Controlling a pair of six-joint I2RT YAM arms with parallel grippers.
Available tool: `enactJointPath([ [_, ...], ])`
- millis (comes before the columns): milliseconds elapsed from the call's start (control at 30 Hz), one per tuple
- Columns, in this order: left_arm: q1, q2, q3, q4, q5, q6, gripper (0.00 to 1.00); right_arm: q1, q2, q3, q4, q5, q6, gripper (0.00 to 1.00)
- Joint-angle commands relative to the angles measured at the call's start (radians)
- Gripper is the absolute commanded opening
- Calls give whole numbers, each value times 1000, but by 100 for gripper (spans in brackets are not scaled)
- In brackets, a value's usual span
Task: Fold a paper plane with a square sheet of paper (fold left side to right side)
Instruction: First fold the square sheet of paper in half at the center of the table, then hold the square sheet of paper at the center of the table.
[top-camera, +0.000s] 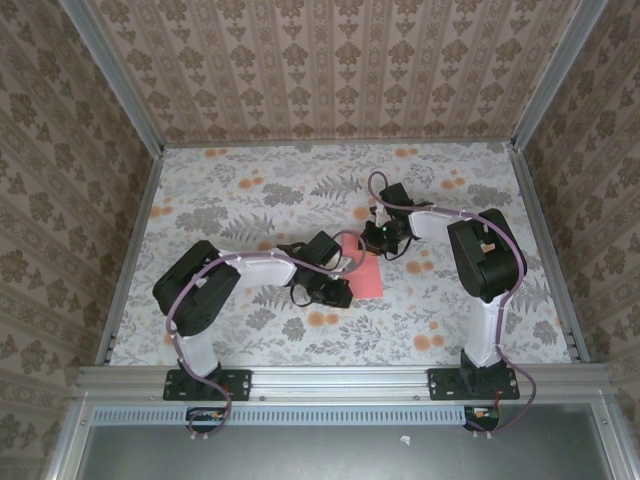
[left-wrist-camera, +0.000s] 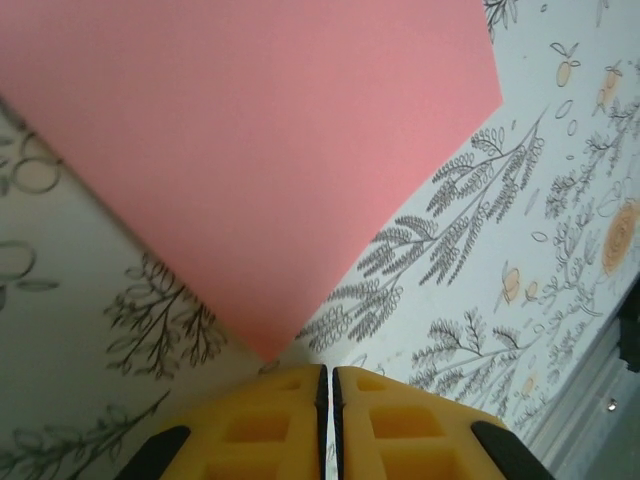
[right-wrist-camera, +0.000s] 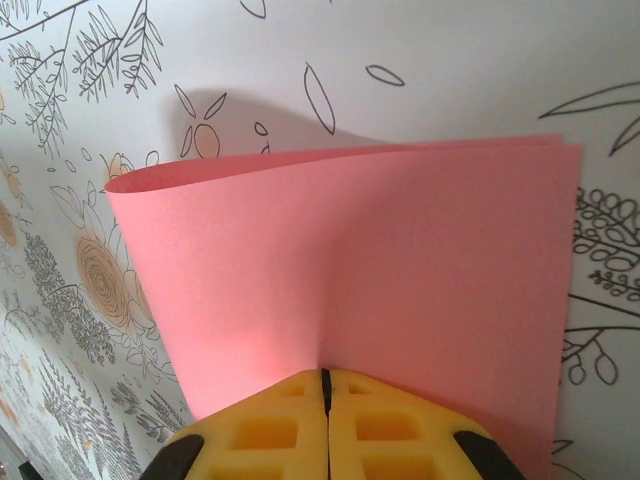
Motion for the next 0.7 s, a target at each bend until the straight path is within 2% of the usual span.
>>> enactJointPath([
  [0, 75, -93, -5, 4, 56, -21, 13, -8, 30, -16, -49, 95, 11, 7],
  [100, 154, -110, 19, 4, 81, 0, 13, -8, 26, -19, -46, 91, 12, 7],
  [200, 198, -75, 67, -11, 116, 33, 14, -9, 21, -22, -41, 90, 12, 7],
  [667, 182, 214, 309, 38, 184, 42, 14, -7, 15, -20, -39, 75, 11, 7],
])
